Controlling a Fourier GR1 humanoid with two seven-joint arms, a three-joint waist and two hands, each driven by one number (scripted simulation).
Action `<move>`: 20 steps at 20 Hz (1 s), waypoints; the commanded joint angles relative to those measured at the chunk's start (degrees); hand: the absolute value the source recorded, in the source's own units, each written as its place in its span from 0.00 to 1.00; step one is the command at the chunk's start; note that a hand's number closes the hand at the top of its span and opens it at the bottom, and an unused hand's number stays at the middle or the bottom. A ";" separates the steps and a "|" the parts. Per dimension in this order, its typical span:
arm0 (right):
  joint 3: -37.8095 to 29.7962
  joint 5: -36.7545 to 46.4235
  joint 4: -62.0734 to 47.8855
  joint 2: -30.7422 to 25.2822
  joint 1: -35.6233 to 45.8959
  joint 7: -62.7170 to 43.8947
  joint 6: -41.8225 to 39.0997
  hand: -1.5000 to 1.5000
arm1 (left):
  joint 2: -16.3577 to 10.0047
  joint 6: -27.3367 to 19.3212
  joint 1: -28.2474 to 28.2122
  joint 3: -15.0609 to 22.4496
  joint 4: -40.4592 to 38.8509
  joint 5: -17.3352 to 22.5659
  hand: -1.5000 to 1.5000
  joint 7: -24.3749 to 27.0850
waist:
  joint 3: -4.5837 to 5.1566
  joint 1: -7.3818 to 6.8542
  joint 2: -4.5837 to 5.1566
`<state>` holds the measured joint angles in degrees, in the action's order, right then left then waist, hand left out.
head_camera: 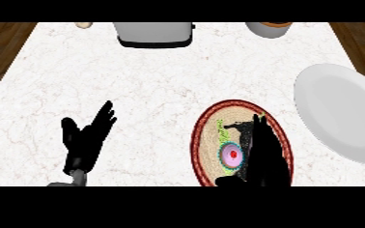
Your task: Pick the cupcake from the placemat and place it in the plate
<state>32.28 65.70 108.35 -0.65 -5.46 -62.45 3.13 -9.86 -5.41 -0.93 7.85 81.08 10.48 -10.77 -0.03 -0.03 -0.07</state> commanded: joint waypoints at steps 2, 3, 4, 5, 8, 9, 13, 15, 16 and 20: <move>-1.21 -1.71 -2.42 0.62 1.20 -4.54 -1.75 0.00 | 0.81 -0.92 0.29 0.10 3.03 -0.69 0.50 -3.81 | 0.03 -0.01 0.04; -1.43 -2.83 -6.47 0.62 5.29 -6.35 1.30 0.00 | 0.06 1.46 -0.23 -1.76 -0.67 0.33 0.50 0.46 | 0.04 -0.15 0.11; -1.98 -2.67 -8.20 0.63 4.03 -3.64 2.62 0.00 | -1.43 0.30 -0.22 -1.67 4.56 -0.38 0.50 -4.19 | 0.02 -0.20 0.06; -2.90 -4.66 -7.88 0.63 6.25 -3.82 0.27 0.00 | 0.71 -0.49 -2.85 0.53 4.92 -1.90 0.50 -3.09 | 0.02 -0.21 0.06; -1.74 -5.68 -11.99 0.63 7.87 -5.35 3.01 0.00 | 1.23 0.60 -0.94 -0.85 1.26 -1.09 0.50 -2.01 | 0.03 -0.23 0.09; -3.50 -6.14 -15.50 0.63 8.85 -3.57 5.44 0.00 | 1.40 1.61 -1.37 -0.73 -0.90 -1.45 0.50 1.08 | 0.03 -0.26 0.13; -0.57 -3.81 -13.17 -0.30 2.40 1.71 -0.66 1.00 | 0.03 2.24 -3.92 -1.97 4.13 -0.88 0.50 -0.83 | 0.03 -0.15 0.00; -1.01 -2.30 -13.85 0.62 5.06 1.24 -2.73 1.00 | 1.82 2.03 0.78 -2.54 -1.93 -1.75 0.50 0.05 | 0.04 0.07 0.07; -4.02 -3.39 -13.26 -1.43 5.39 3.27 -2.77 1.00 | 2.80 1.09 1.67 -2.59 -4.17 -3.21 0.50 2.87 | 0.04 0.13 0.08; 0.31 1.14 -13.90 0.52 3.14 1.97 -0.37 1.00 | 0.96 3.53 -1.66 -3.51 1.48 -1.34 0.50 -1.09 | 0.03 0.00 0.01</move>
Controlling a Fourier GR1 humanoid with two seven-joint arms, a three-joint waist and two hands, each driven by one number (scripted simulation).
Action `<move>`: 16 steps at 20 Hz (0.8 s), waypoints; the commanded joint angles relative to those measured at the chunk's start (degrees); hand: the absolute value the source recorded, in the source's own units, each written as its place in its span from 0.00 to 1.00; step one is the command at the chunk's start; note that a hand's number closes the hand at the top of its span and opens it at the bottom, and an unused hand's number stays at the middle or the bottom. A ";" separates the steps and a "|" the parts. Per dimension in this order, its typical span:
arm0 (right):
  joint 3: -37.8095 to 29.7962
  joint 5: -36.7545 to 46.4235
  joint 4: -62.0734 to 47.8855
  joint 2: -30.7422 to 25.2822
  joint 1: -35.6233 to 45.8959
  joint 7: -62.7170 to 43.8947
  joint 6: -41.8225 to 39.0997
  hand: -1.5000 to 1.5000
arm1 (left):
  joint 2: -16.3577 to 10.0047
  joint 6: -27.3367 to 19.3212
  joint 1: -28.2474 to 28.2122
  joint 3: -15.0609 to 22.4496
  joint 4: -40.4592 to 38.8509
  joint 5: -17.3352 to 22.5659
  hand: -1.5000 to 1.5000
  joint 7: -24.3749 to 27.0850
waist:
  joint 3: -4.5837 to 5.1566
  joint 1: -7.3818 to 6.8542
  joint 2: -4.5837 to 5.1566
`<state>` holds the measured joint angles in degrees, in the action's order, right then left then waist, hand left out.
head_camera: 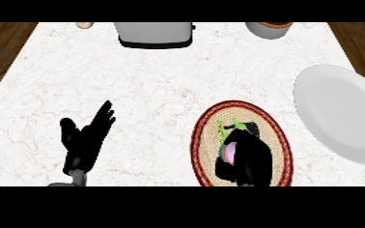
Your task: Pick the cupcake from the placemat and place it in the plate
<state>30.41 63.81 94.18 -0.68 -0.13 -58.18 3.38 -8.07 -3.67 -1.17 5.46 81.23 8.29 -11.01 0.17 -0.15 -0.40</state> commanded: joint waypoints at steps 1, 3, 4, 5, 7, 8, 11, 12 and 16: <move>0.90 2.82 -1.31 -0.15 -2.90 0.12 2.79 1.00 | 1.02 -1.80 -4.36 2.78 9.18 -1.97 0.50 -4.38 | -0.19 -0.02 0.31; -0.21 4.63 0.31 -2.48 -2.45 1.12 2.12 1.00 | -1.26 1.09 -2.82 -1.34 6.62 0.91 0.50 -3.83 | -0.18 0.06 0.32; -1.30 5.39 1.17 -0.94 1.31 -0.06 0.62 1.00 | 2.91 -2.23 0.67 0.66 -1.93 -3.32 0.50 1.59 | -0.16 0.26 0.40; -1.44 6.60 6.17 -3.64 -0.87 0.95 3.41 1.00 | -0.01 1.13 -2.42 -1.05 1.81 0.07 0.50 0.51 | -0.16 0.29 0.28; -2.74 11.87 -0.07 0.57 8.60 -3.51 8.20 1.00 | 0.87 -0.77 1.06 -0.11 1.80 -0.77 0.50 -3.76 | -0.17 -0.22 0.44; -8.09 11.59 -6.23 0.59 12.23 -4.77 11.86 1.00 | 0.12 0.29 0.86 -0.29 2.22 -0.41 0.50 -3.07 | -0.22 -1.03 0.75; -17.29 13.74 -10.48 0.63 21.07 -12.40 11.15 1.00 | 0.69 0.72 1.50 1.02 2.73 -1.05 0.50 -1.98 | -0.19 -2.98 1.56; -20.63 15.05 -11.81 0.64 22.77 -12.54 11.61 1.00 | 1.63 -0.01 0.79 1.94 1.78 -1.95 0.50 -1.46 | -0.17 -3.12 2.03; -26.82 25.31 -18.39 -0.12 31.99 -15.82 13.41 1.00 | 0.97 1.64 1.66 1.72 2.24 -0.69 0.50 -2.60 | -0.08 -4.29 1.94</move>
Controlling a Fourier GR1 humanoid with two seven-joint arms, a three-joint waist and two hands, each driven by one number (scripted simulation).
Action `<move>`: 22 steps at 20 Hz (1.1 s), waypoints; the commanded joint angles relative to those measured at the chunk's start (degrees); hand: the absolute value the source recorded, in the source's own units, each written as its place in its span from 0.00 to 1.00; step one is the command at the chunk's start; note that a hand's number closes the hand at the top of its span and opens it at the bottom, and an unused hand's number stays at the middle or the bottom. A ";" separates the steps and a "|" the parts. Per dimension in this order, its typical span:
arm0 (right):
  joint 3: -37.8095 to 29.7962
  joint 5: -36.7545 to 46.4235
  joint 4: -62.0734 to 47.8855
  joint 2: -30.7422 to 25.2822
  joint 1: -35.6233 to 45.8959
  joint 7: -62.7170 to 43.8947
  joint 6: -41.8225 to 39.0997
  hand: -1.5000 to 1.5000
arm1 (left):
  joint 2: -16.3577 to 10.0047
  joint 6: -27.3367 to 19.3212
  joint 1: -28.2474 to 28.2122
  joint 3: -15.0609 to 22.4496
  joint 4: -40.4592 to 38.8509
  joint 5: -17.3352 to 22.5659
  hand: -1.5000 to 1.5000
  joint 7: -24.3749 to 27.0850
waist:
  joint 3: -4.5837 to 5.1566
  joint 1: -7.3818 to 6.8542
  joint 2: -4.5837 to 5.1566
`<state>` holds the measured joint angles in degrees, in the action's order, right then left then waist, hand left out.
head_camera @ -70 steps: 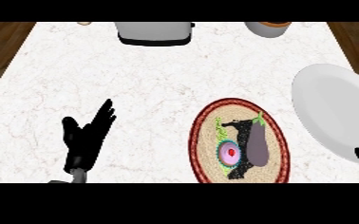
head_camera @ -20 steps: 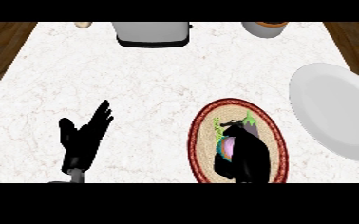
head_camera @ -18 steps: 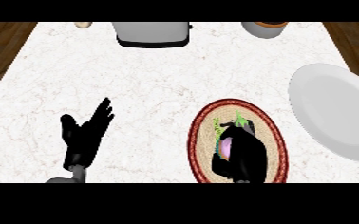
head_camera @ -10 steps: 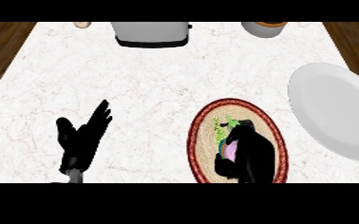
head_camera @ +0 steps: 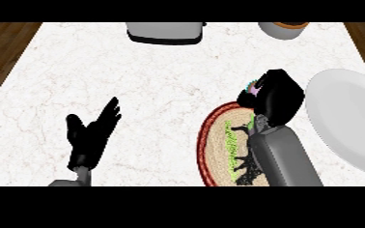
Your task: Pick the cupcake from the placemat and place it in the plate
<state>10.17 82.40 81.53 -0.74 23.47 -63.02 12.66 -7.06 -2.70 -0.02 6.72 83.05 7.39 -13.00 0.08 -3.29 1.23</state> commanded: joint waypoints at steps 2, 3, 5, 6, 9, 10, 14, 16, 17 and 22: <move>-8.46 10.44 -8.11 0.71 12.16 -12.60 6.95 1.00 | 0.51 0.18 1.12 1.18 -0.93 -0.76 0.50 -0.60 | -0.02 -0.96 0.34; -9.59 11.75 -8.78 0.71 13.06 -13.50 8.82 1.00 | 1.46 -0.61 1.36 1.80 -0.61 -1.39 0.50 0.12 | -0.06 -1.03 0.32; -12.36 15.07 -10.21 0.71 15.06 -15.36 10.63 1.00 | 1.07 -0.15 0.89 1.64 -0.02 -0.72 0.50 -1.27 | -0.12 -1.28 0.23; -13.85 16.59 -9.75 0.71 15.35 -16.31 12.19 1.00 | 0.59 -0.53 2.10 0.29 -0.33 -0.47 0.50 -0.91 | -0.11 -1.03 0.37; -17.98 20.29 -9.93 0.72 15.24 -17.39 16.10 1.00 | 0.39 -0.38 1.74 0.30 0.32 -0.32 0.50 -1.40 | -0.19 -0.01 -0.10; -19.55 20.23 -10.41 0.72 18.05 -17.13 16.04 1.00 | 0.93 -1.10 3.48 -0.19 -0.57 -0.13 0.50 -2.44 | -0.17 0.04 0.10; -24.45 23.07 -8.31 0.72 15.51 -15.83 23.97 1.00 | 0.18 -1.10 0.08 0.07 0.15 -1.06 0.50 -0.48 | -0.24 0.57 -0.40; -25.89 25.22 -9.61 0.72 13.75 -15.64 28.68 1.00 | 0.62 -0.19 0.96 -0.07 -1.11 -0.23 0.50 -0.09 | -0.20 0.73 0.04; -27.64 26.87 -9.71 0.72 13.90 -15.79 28.25 1.00 | 0.54 -1.20 0.98 -0.60 -1.56 -0.87 0.50 0.34 | -0.16 1.20 -0.19; -35.43 29.23 -11.29 -1.21 9.92 -11.41 33.95 1.00 | -0.46 0.19 0.76 -1.51 -1.27 0.38 0.50 -0.54 | -0.16 2.23 -0.51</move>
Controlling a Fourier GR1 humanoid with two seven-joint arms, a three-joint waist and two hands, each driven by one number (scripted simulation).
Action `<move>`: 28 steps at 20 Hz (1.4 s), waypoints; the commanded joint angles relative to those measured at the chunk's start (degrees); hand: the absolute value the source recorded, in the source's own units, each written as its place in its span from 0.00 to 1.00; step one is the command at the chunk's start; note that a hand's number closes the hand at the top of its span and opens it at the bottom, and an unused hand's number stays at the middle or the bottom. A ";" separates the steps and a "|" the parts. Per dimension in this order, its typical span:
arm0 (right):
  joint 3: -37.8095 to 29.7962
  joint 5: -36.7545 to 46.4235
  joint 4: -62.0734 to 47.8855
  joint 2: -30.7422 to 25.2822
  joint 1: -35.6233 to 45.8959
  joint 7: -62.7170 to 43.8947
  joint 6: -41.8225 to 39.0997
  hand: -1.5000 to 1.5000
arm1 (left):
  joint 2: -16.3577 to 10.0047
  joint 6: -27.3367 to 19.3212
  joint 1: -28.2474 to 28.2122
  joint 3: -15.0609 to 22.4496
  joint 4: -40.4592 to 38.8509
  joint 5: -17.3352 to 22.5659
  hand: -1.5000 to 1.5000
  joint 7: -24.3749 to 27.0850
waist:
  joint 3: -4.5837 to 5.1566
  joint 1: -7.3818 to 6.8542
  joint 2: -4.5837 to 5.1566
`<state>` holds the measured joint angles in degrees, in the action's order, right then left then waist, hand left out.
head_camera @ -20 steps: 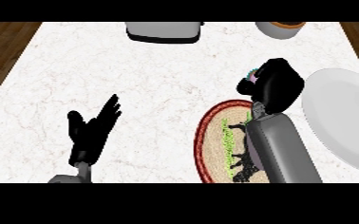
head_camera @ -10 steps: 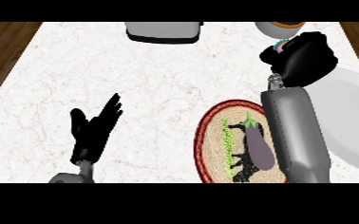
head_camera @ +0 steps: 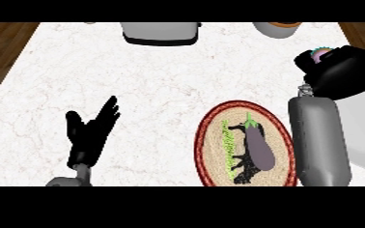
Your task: Pick the cupcake from the placemat and place it in the plate
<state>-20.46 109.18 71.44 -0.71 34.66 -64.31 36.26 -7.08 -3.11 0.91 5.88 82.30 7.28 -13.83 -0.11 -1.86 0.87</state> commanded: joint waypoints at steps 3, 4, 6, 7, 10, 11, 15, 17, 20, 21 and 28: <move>-8.98 2.58 -0.55 -1.45 -5.20 -7.79 14.95 1.00 | -0.54 -0.68 -4.27 0.04 2.57 -0.58 0.50 0.37 | -0.04 0.59 -0.57; -10.80 2.13 -1.48 -1.74 -5.28 -7.29 16.26 1.00 | 0.75 -0.10 -2.36 0.25 0.15 -0.07 0.50 1.39 | 0.00 1.11 -0.36; -13.10 1.76 -4.46 -2.05 -5.94 -5.57 20.90 1.00 | -0.18 -0.48 0.68 -1.16 -1.93 -0.55 0.50 1.07 | 0.00 1.30 -0.23; -15.09 -3.37 -6.44 -5.13 -4.90 -2.62 21.95 1.00 | -0.46 0.63 -0.52 -1.35 -1.87 0.09 0.50 2.48 | -0.03 1.13 -0.24; -17.36 -8.61 -11.30 -9.20 -4.71 1.72 25.06 1.00 | 1.60 -1.59 -1.80 1.13 1.52 -1.24 0.50 -0.82 | -0.04 0.99 -0.50; -17.42 -8.36 -11.56 -8.42 -7.31 1.95 26.62 1.00 | 0.06 -0.91 -3.44 0.62 3.57 -1.36 0.50 -0.31 | 0.00 1.11 -0.67; -18.13 -18.52 -18.13 -15.81 -7.29 7.87 31.05 1.00 | 0.86 -1.24 -3.88 0.53 5.07 -0.48 0.50 -2.28 | -0.04 1.04 -0.73; -17.35 -23.76 -23.08 -19.51 -6.26 11.26 31.78 1.00 | -1.65 2.78 -1.89 -3.04 -0.88 1.69 0.50 1.87 | 0.02 1.31 -0.62; -20.00 -30.31 -27.39 -17.31 -6.71 9.80 18.41 0.00 | 1.86 -2.09 -0.01 0.50 1.42 -1.72 0.50 -1.24 | -0.09 1.69 -0.65; -20.44 -32.89 -30.45 -19.02 -6.06 10.85 16.74 0.00 | 1.57 -0.90 -2.27 -0.02 1.02 -0.77 0.50 0.56 | -0.12 1.07 -0.51; -19.05 -59.94 -33.16 -22.41 -7.92 36.28 19.74 0.00 | 0.05 1.02 -2.21 -1.50 -1.18 -0.28 0.50 2.51 | -0.33 1.44 -0.49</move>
<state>-39.23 61.16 39.43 -21.56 28.20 -39.86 57.23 -6.56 -2.72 -1.49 4.97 82.04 6.75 -11.83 -0.30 -0.58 0.30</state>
